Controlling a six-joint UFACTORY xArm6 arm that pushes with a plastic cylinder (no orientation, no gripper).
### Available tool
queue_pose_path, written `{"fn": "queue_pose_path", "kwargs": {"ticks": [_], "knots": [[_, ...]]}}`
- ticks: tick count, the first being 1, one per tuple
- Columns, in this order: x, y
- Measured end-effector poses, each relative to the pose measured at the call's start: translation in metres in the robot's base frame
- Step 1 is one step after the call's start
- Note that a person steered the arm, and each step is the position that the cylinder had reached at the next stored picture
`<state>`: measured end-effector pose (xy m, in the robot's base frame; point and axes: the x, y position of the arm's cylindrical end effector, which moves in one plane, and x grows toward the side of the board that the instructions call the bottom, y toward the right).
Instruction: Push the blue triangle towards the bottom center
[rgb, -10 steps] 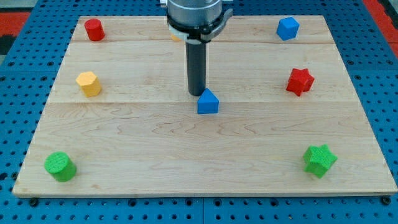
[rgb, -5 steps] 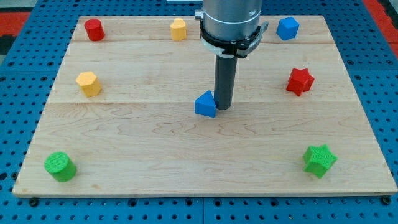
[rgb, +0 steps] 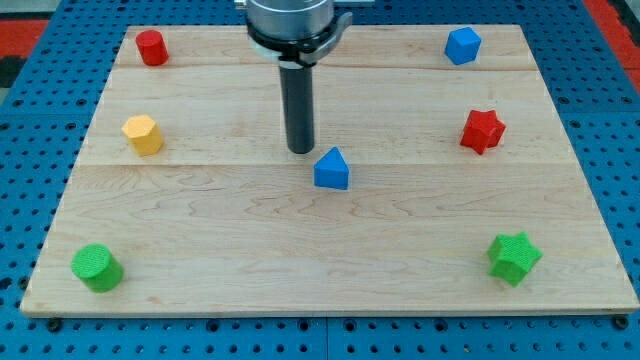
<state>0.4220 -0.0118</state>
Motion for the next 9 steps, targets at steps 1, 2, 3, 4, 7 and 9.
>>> {"fn": "queue_pose_path", "kwargs": {"ticks": [1,2,3,4,7,9], "knots": [[0.051,0.030],[0.060,0.036],[0.049,0.083],[0.055,0.093],[0.080,0.005],[0.140,0.052]]}}
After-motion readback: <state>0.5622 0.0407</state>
